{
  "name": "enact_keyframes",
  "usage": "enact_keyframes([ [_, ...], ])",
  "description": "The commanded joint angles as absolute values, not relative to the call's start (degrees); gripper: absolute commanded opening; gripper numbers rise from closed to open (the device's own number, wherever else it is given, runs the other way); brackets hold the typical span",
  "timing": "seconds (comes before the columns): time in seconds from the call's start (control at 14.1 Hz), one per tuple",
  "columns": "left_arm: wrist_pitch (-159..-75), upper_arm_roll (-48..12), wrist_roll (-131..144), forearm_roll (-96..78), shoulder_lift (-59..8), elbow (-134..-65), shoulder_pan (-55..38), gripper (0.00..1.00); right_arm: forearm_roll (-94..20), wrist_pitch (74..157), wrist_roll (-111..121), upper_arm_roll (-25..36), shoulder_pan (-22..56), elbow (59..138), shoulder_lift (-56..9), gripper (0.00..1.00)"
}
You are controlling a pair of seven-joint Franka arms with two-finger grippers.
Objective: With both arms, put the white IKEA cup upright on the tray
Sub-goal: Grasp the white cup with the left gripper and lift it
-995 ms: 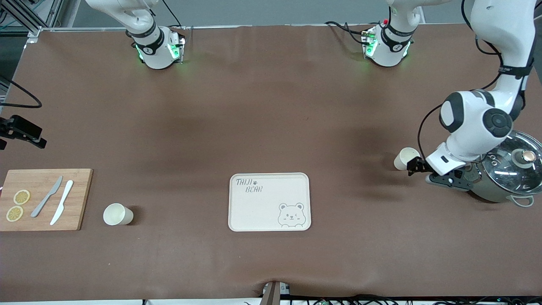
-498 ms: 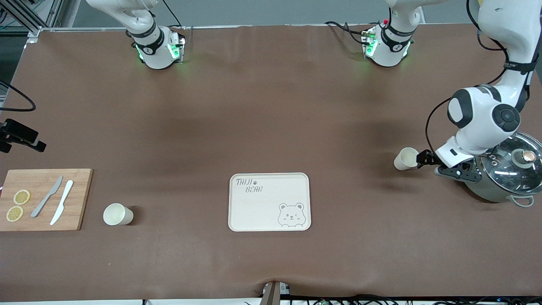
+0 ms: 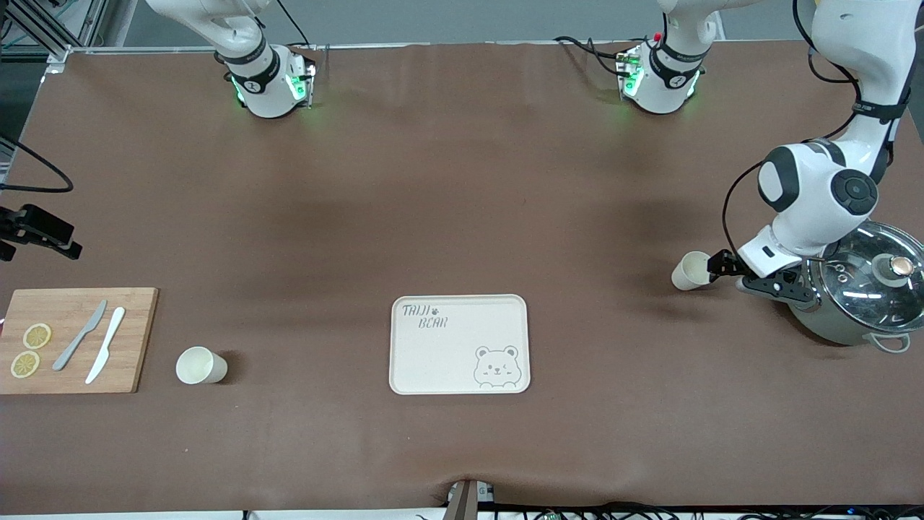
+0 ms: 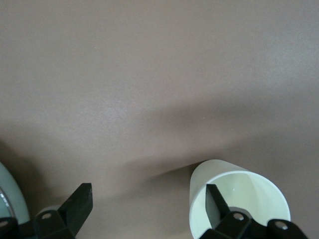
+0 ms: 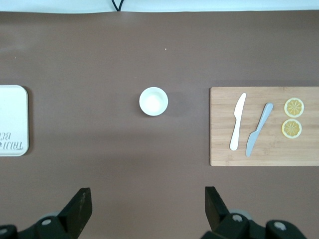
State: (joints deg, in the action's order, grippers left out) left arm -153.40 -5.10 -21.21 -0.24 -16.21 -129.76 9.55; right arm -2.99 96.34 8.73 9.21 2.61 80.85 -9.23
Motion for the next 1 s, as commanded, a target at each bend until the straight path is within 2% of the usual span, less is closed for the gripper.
enact_keyframes([
  [0.0,-156.00,-5.97,-20.30,0.26,-14.68,-133.15,9.49,1.00,-2.55,96.50,13.18,9.14,1.85,80.51,-9.40,1.00],
  [0.28,-157.15,-7.12,-18.98,0.26,-15.55,-133.77,9.49,1.00,-2.72,99.13,13.10,9.14,2.37,80.25,-12.91,1.00],
  [0.64,-157.15,-7.12,-19.07,0.26,-16.87,-133.86,9.41,1.00,-2.55,107.56,16.69,9.05,1.67,79.46,-20.37,1.00],
  [0.78,-157.15,-7.12,-19.07,0.26,-17.14,-133.86,9.32,1.00,-3.07,108.54,17.66,9.05,0.45,77.53,-23.89,1.00],
  [0.85,-157.15,-7.12,-18.29,0.18,-17.14,-133.94,9.40,0.69,-3.60,108.63,17.84,9.05,0.09,76.39,-25.65,1.00],
  [0.92,-157.15,-7.12,-17.59,0.26,-17.14,-134.03,9.49,0.01,-4.04,108.81,18.54,9.05,-0.43,74.98,-27.40,1.00],
])
